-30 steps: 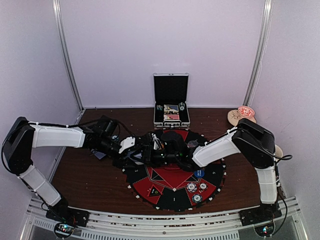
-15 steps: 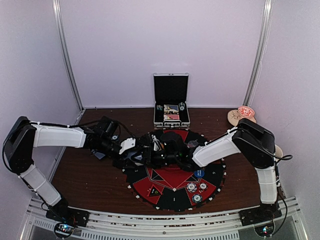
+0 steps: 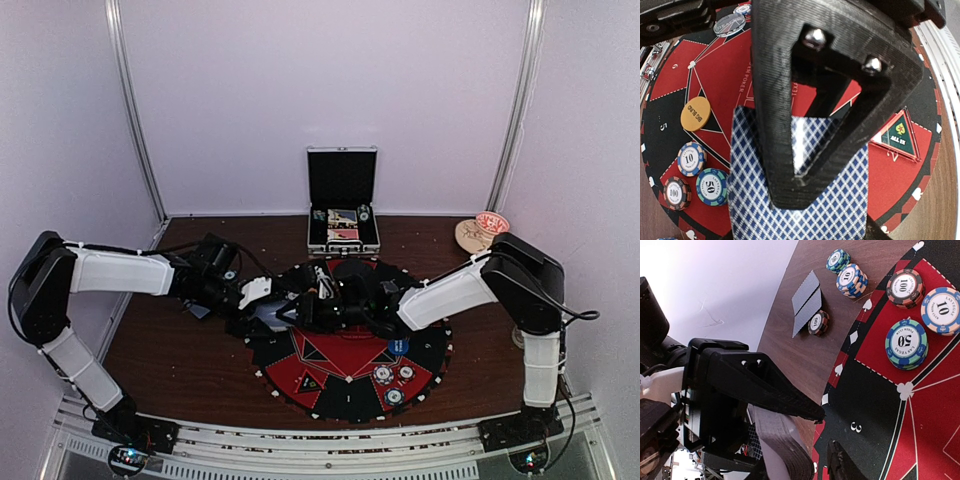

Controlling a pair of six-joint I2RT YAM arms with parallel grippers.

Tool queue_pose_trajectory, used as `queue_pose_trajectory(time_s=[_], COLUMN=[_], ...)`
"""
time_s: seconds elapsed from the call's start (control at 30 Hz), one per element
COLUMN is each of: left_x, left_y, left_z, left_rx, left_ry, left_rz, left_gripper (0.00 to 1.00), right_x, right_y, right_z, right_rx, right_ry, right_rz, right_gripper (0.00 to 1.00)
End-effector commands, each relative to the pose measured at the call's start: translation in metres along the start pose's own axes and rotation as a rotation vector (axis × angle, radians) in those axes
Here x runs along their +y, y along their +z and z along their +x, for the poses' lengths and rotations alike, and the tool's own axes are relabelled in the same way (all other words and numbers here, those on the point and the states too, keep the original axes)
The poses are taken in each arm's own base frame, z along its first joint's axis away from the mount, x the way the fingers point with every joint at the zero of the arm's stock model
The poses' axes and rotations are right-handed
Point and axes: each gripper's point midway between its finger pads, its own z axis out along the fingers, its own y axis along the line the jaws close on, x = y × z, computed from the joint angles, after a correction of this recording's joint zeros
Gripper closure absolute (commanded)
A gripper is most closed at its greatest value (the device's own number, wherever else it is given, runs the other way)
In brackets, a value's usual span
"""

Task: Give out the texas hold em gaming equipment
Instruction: Pick up the poker card from the face-down deck piles, then distribute the poker card in the small blind area.

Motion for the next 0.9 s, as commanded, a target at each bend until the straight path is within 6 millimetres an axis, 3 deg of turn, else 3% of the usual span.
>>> queue_pose_trajectory(time_s=[0.0,0.2,0.3,0.53,0.73,0.87], left_x=[0.003,0.004,0.004,0.004,0.004,0.004], left_y=[-0.002,0.002,0.002,0.002,0.002,0.002], left_z=[-0.019,-0.015,-0.015,-0.015,-0.015,-0.015], left_rx=[-0.060,-0.049,-0.050,-0.048,-0.048,-0.049], left_ry=[0.043,0.035,0.036,0.034,0.034,0.037], left_rz=[0.015,0.019,0.019,0.020,0.020,0.020], left_gripper=[0.53,0.53,0.53,0.53,0.53,0.53], right_x=[-0.016,0.019,0.019,0.026,0.028,0.022], right_y=[-0.012,-0.025,-0.028,-0.029,-0.029,-0.043], right_z=[-0.011,-0.009,-0.008,-0.003,0.000,-0.001], right_rx=[-0.033,-0.017,-0.018,-0.008,0.000,-0.035], right_ry=[0.012,-0.019,-0.022,-0.018,-0.026,-0.034], right_rz=[0.050,-0.056,-0.055,-0.093,-0.098,-0.069], right_gripper=[0.70,0.75,0.78,0.99,1.00,1.00])
